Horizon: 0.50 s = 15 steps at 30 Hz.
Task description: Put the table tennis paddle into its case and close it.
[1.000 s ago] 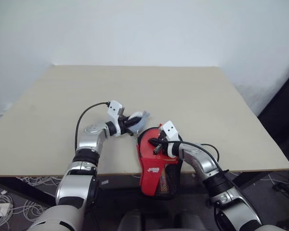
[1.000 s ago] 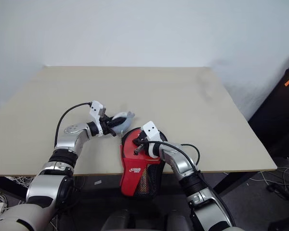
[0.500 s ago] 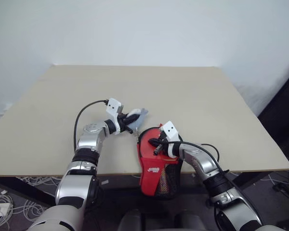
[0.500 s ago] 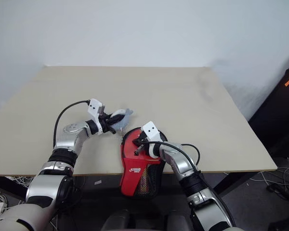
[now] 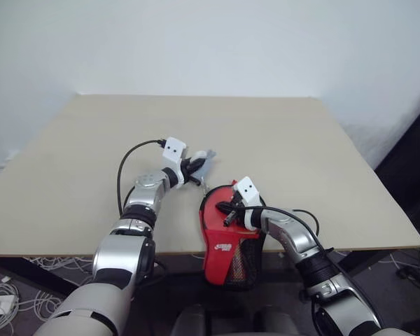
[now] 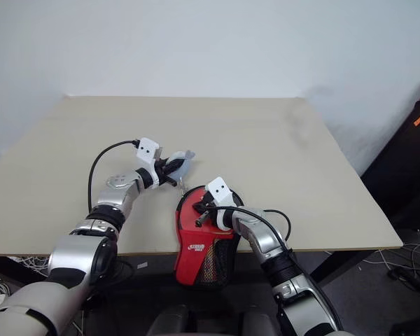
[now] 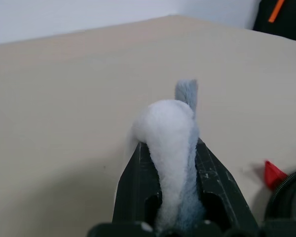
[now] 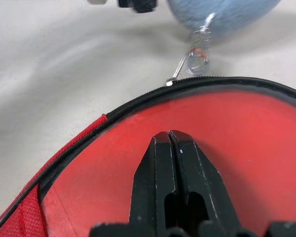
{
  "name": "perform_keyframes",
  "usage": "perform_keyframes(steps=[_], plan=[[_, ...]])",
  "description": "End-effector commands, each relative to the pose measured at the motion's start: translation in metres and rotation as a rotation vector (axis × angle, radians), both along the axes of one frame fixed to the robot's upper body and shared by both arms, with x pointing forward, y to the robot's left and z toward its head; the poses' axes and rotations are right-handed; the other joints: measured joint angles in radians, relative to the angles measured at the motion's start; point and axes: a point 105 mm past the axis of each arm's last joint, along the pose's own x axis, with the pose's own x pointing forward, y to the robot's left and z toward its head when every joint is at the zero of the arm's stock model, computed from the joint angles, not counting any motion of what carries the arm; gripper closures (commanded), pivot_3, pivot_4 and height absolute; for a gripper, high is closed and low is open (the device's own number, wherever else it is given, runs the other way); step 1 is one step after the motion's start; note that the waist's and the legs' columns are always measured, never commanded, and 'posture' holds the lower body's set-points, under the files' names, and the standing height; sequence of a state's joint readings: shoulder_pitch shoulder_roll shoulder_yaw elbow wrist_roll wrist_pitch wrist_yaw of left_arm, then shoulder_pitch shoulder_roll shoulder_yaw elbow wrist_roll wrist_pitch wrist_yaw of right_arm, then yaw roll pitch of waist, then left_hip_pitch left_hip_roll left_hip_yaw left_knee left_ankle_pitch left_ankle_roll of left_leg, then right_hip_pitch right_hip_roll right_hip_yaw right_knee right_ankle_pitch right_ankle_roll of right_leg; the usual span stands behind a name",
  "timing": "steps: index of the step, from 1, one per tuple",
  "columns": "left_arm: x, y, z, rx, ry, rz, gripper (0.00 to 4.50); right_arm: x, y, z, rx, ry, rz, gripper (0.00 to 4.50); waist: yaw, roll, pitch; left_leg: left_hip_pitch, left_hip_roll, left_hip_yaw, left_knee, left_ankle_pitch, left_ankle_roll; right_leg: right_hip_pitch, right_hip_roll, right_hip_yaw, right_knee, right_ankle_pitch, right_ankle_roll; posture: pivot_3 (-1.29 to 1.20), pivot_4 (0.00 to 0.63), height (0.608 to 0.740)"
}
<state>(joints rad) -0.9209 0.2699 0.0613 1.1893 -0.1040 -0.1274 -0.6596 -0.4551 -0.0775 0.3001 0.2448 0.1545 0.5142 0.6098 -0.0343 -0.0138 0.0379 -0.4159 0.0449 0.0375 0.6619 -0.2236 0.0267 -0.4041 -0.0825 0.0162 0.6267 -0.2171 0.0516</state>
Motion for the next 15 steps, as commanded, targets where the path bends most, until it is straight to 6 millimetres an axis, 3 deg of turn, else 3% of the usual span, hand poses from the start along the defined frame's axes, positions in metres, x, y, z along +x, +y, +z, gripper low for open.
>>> perform_keyframes(steps=[1,15], plan=[[0.014,-0.012,0.035,0.009,-0.12,0.013,4.3,-0.009,-0.008,-0.025,-0.054,0.088,-0.012,4.5,0.001,0.0,0.0,0.0,0.0,0.0,0.0,0.0,0.0,0.0,0.0,0.0,0.0,0.0,0.0,0.0,0.0,0.74],[0.018,-0.067,0.048,-0.005,-0.152,-0.035,4.3,-0.012,-0.012,-0.025,-0.06,0.089,-0.026,4.5,0.002,0.0,0.0,0.0,-0.001,0.0,0.0,0.0,0.0,0.0,0.0,0.0,0.0,0.0,0.0,0.0,0.0,0.74]])
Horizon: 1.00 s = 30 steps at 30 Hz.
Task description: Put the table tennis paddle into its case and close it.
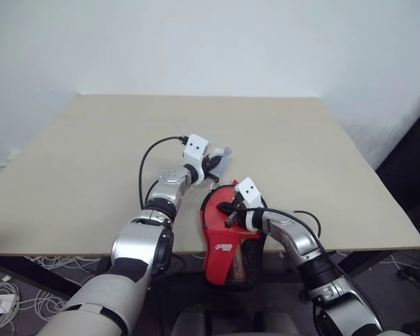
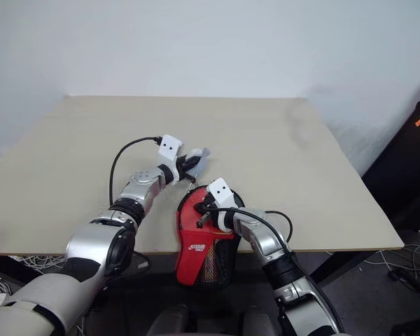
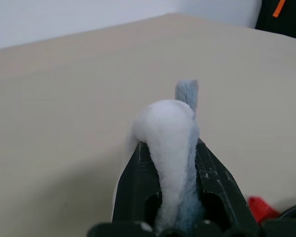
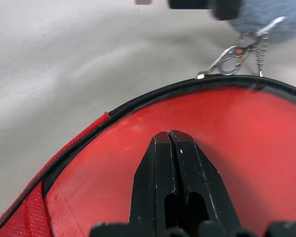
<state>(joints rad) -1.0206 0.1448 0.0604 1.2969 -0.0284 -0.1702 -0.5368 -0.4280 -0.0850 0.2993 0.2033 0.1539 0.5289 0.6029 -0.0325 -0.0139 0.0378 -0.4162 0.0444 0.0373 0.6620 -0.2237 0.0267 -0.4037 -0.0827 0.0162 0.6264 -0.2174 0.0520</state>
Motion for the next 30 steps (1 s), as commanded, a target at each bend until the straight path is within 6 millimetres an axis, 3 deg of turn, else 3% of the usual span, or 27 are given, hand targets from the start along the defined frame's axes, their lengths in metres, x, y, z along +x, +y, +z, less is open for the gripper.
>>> perform_keyframes(steps=[1,4,12,17,22,30], plan=[[0.009,-0.022,0.044,-0.03,-0.138,-0.038,4.3,-0.008,-0.009,-0.025,-0.06,0.09,-0.018,4.5,0.0,0.0,0.0,0.0,0.0,0.0,0.0,0.0,0.0,0.0,0.0,0.0,0.0,0.0,0.0,0.0,0.0,0.74],[0.005,-0.034,0.043,-0.027,-0.145,-0.089,4.3,-0.008,-0.009,-0.025,-0.06,0.09,-0.021,4.5,0.0,0.0,0.0,0.0,0.0,0.0,0.0,0.0,0.0,0.0,0.0,0.0,0.0,0.0,0.0,0.0,0.0,0.74],[-0.008,-0.043,0.031,-0.006,-0.124,-0.213,4.3,-0.008,-0.009,-0.023,-0.061,0.086,-0.022,4.5,0.0,0.0,0.0,0.0,0.0,0.0,0.0,0.0,0.0,0.0,0.0,0.0,0.0,0.0,0.0,0.0,0.0,0.74],[-0.023,-0.039,0.015,0.094,-0.12,-0.36,4.3,-0.007,-0.01,-0.023,-0.063,0.087,-0.022,4.5,-0.001,0.0,0.0,0.0,0.0,0.0,0.0,0.0,0.0,0.0,0.0,0.0,0.0,0.0,0.0,0.0,0.0,0.74],[-0.051,-0.034,-0.005,0.273,-0.168,-0.619,4.3,-0.006,-0.01,-0.024,-0.066,0.089,-0.025,4.5,-0.001,0.0,-0.001,0.0,0.0,0.0,0.0,0.0,0.0,0.0,0.0,0.0,0.0,0.0,0.0,0.0,0.0,0.74],[-0.062,-0.037,-0.001,0.238,-0.151,-0.729,4.3,-0.005,-0.011,-0.024,-0.07,0.087,-0.025,4.5,-0.001,0.0,-0.001,0.0,0.0,0.0,0.0,0.0,0.0,0.0,0.0,0.0,0.0,0.0,0.0,0.0,0.0,0.74]])
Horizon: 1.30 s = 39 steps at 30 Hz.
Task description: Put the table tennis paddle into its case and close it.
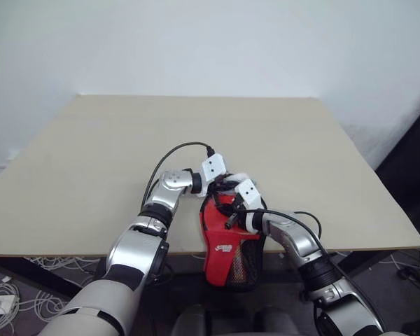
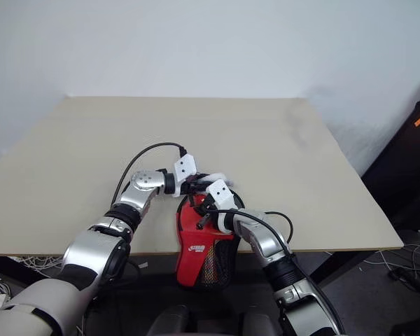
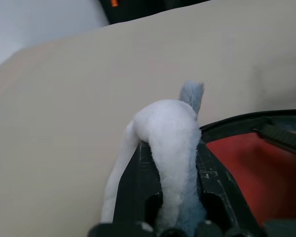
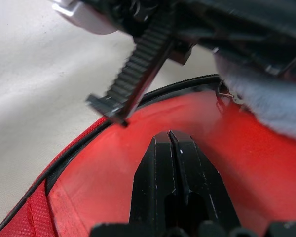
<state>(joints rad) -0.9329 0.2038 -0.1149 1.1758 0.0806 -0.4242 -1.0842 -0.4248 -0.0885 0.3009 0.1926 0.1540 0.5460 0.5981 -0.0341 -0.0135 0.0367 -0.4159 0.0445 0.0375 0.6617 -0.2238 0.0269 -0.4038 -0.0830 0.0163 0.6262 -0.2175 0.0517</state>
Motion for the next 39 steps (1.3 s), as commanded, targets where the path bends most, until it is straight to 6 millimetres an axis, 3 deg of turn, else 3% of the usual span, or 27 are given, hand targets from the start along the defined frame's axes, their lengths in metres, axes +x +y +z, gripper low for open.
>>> perform_keyframes(steps=[1,7,13,14,27,30,33,36,39], plan=[[-0.003,-0.007,0.007,-0.017,0.002,-0.05,4.3,-0.004,-0.01,-0.023,-0.062,0.079,-0.021,4.5,0.0,0.0,0.0,0.0,0.0,0.0,0.0,0.0,0.0,0.0,0.0,0.0,0.0,0.0,0.0,0.0,0.0,0.74],[-0.009,-0.007,0.0,0.007,0.004,-0.082,2.19,-0.003,-0.01,-0.023,-0.062,0.078,-0.023,4.5,0.0,0.0,0.0,0.0,0.0,0.0,0.0,0.0,0.0,0.0,0.0,0.0,0.0,0.0,0.0,0.0,0.0,0.74],[-0.01,-0.004,0.007,-0.009,0.005,-0.097,0.09,-0.003,-0.009,-0.023,-0.063,0.079,-0.021,4.5,0.0,0.0,0.0,0.002,0.0,0.0,0.0,0.0,0.0,0.002,0.0,0.0,0.0,0.0,0.0,0.0,0.0,0.74],[-0.01,-0.003,0.008,-0.006,0.001,-0.098,0.02,-0.003,-0.009,-0.023,-0.063,0.079,-0.021,4.5,0.0,0.0,0.0,0.002,0.0,0.0,0.0,0.0,0.0,0.002,0.0,0.0,0.0,0.0,0.001,0.0,0.0,0.74],[-0.009,0.038,0.067,0.072,-0.151,-0.158,0.02,-0.002,-0.006,-0.022,-0.064,0.078,0.001,4.5,-0.01,0.0,0.0,0.002,0.001,0.0,0.0,0.0,0.0,0.002,0.0,0.0,0.001,-0.001,0.001,0.0,0.0,0.74],[-0.018,0.054,0.083,0.072,-0.15,-0.172,0.02,-0.004,-0.006,-0.021,-0.065,0.076,0.01,4.5,-0.012,0.001,0.0,0.002,0.001,0.0,0.0,0.0,0.0,0.002,0.0,0.0,0.001,-0.001,0.001,0.0,0.0,0.74],[-0.033,0.067,0.088,0.062,-0.134,-0.181,0.02,-0.009,-0.006,-0.017,-0.071,0.066,0.034,4.5,-0.012,0.002,0.0,0.002,0.001,0.001,-0.001,0.0,0.0,0.001,0.0,0.001,0.001,-0.001,0.001,0.0,0.0,0.74],[-0.045,0.074,0.08,0.031,-0.106,-0.15,0.56,-0.012,-0.009,-0.01,-0.072,0.053,0.045,4.5,-0.01,0.002,0.0,0.002,0.001,0.001,-0.001,0.0,0.0,0.002,0.0,0.001,0.0,-0.001,0.001,0.0,0.0,0.74],[-0.054,0.079,0.062,0.003,-0.062,-0.1,1.67,-0.016,-0.013,0.003,-0.066,0.033,0.054,4.5,-0.01,0.002,0.0,0.002,0.001,0.001,0.0,0.0,0.0,0.002,-0.001,0.001,0.0,-0.001,0.001,0.0,0.0,0.74]])
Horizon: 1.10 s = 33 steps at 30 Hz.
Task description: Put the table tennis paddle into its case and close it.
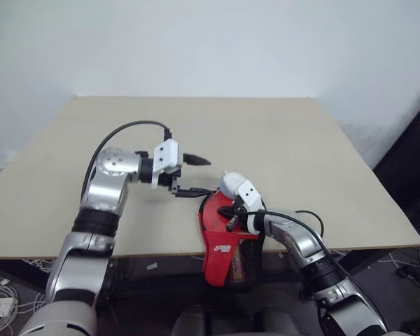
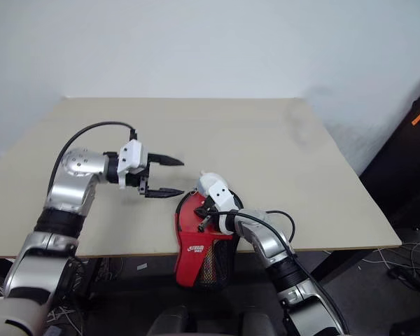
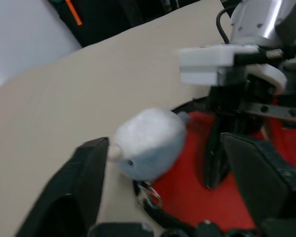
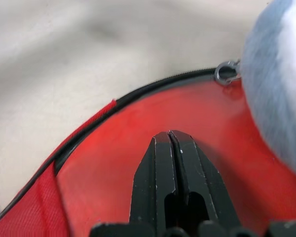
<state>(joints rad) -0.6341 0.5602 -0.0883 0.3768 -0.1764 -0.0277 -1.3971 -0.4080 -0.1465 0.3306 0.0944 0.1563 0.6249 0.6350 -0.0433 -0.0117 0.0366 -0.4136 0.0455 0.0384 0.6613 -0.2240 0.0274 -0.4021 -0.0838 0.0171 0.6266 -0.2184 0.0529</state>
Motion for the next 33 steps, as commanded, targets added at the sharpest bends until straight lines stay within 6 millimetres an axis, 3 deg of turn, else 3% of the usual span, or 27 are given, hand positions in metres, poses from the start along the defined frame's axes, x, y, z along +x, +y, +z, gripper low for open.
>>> perform_keyframes(steps=[1,3,8,14,17,21,33], plan=[[-0.009,0.001,-0.002,-0.063,0.003,0.049,2.03,-0.009,-0.009,0.009,0.0,0.024,0.003,4.5,0.0,0.0,0.0,0.0,0.0,0.0,0.0,0.0,0.0,0.0,0.0,0.0,0.0,0.0,0.0,0.0,0.0,0.74],[-0.014,0.002,-0.016,-0.085,0.049,0.087,2.68,-0.013,-0.012,0.023,0.023,0.018,0.002,4.5,-0.001,0.001,0.0,0.0,0.0,0.001,0.0,0.0,0.0,-0.001,0.0,0.0,0.0,0.0,0.0,0.0,0.0,0.74],[-0.017,-0.002,-0.041,-0.114,0.11,0.153,4.45,-0.019,-0.026,0.053,0.028,-0.01,0.017,3.28,0.0,0.001,0.001,-0.002,0.001,0.001,0.0,0.0,0.0,-0.003,0.0,0.0,0.001,0.0,0.0,0.0,0.0,0.74],[-0.014,-0.014,-0.054,-0.131,0.132,0.168,4.5,-0.017,-0.035,0.08,-0.009,-0.068,0.057,1.13,0.0,0.001,0.001,-0.002,0.0,0.001,0.0,0.0,0.0,-0.004,0.0,0.0,0.0,0.0,0.0,0.0,0.0,0.74],[-0.013,-0.024,-0.058,-0.132,0.133,0.158,4.5,-0.004,-0.036,0.099,-0.006,-0.126,0.042,0.02,0.0,0.002,0.001,-0.002,0.0,0.002,0.0,0.0,0.0,-0.004,0.0,0.0,0.0,0.0,0.0,0.0,0.0,0.74],[-0.01,-0.038,-0.067,-0.108,0.132,0.142,4.5,0.015,-0.033,0.106,-0.005,-0.158,0.007,0.02,0.0,0.001,0.001,-0.002,0.0,0.002,0.0,0.0,0.0,-0.004,0.0,0.001,0.0,0.0,0.0,0.0,0.0,0.74],[-0.009,-0.067,-0.073,-0.117,0.163,0.079,4.5,0.044,-0.023,0.076,-0.038,-0.114,-0.048,0.02,-0.001,0.001,0.001,-0.003,0.0,0.001,0.0,0.0,0.0,-0.004,0.0,0.001,0.0,0.001,-0.001,0.0,0.0,0.74]])
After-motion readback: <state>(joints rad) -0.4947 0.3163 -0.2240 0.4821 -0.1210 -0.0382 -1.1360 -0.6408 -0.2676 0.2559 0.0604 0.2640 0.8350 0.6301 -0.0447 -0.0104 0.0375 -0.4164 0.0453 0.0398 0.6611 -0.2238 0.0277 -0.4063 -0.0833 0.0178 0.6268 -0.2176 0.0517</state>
